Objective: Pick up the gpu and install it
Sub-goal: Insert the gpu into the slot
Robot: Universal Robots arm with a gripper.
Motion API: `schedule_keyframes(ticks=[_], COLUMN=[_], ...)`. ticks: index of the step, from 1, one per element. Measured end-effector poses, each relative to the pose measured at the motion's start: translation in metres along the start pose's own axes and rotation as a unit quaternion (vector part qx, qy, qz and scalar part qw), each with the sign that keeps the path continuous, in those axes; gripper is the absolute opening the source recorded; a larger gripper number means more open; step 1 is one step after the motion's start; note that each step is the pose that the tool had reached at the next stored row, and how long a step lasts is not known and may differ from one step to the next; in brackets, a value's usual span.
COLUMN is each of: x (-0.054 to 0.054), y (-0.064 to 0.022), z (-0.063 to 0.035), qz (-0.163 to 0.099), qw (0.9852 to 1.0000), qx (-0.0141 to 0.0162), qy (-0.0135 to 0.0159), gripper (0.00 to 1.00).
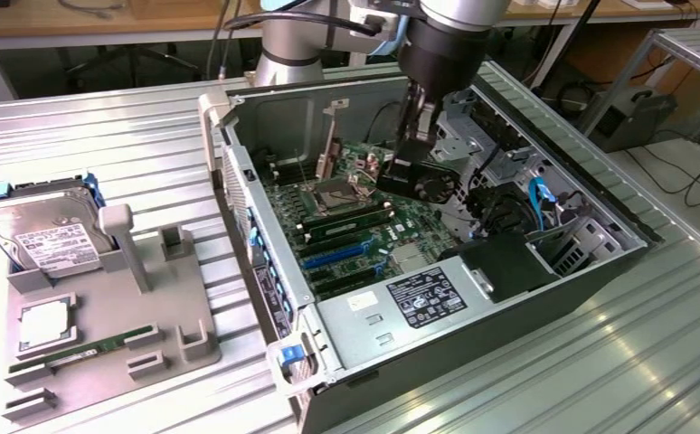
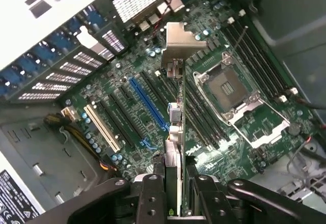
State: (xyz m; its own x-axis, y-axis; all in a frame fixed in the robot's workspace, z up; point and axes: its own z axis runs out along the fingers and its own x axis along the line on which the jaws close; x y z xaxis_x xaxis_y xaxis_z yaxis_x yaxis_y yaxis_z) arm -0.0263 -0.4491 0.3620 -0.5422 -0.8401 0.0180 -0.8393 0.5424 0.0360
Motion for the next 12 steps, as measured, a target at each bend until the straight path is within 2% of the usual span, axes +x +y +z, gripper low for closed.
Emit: schedule_keyframes(ticks=[4, 5, 8, 12], x=[0.0, 0.0, 0.0, 0.0], y=[-0.0001, -0.0002, -0.0003, -0.0004], z=[0.004, 0.0057, 0.0084, 0.0122], qz=[-0.041, -0.058, -0.085, -0.122], qw=[0.9992, 0.9983, 0.9964, 0.9925], qx=[0.0007, 0.0011, 0.0015, 0.0022], qy=[0.0015, 0.0021, 0.003, 0.0044], gripper=[0.26, 0.26, 0.26, 0.26])
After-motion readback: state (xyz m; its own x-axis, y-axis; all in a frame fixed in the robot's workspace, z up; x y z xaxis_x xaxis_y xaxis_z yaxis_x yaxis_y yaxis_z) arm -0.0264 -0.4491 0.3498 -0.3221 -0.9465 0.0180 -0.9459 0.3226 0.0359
